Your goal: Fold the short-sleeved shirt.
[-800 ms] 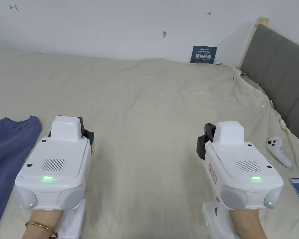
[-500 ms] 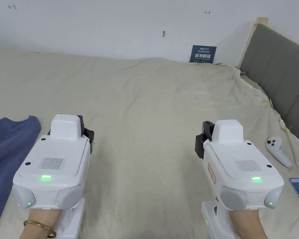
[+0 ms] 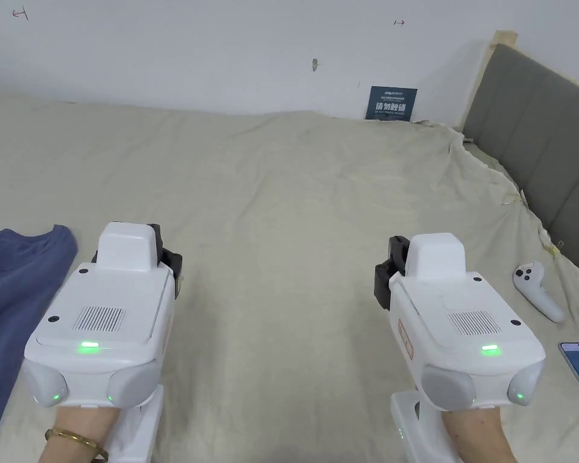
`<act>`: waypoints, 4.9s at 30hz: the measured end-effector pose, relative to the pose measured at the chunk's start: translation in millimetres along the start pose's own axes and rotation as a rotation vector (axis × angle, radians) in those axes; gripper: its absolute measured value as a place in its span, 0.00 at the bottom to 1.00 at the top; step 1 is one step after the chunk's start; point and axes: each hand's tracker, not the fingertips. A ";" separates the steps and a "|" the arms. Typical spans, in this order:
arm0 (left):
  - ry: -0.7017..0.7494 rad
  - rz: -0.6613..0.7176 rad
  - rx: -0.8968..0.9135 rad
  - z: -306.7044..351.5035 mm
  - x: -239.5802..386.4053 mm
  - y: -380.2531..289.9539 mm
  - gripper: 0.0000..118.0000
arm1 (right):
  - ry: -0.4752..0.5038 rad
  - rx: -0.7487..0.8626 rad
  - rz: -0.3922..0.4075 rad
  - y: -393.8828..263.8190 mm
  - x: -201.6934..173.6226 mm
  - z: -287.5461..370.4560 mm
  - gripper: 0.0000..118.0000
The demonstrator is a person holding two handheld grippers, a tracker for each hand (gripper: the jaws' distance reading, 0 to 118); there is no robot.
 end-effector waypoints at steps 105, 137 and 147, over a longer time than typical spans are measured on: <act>0.332 0.363 -0.534 -88.4 -291.3 -13.6 1.00 | 0.567 0.002 0.042 51.6 -231.6 -68.1 0.00; 0.463 0.214 -0.776 -225.6 -283.1 -84.1 0.00 | 0.499 -0.173 0.071 9.5 -205.8 -129.4 0.00; 0.501 0.304 -0.473 -99.1 -264.6 -0.4 0.00 | 0.461 -0.097 0.034 34.4 -161.7 -82.0 0.00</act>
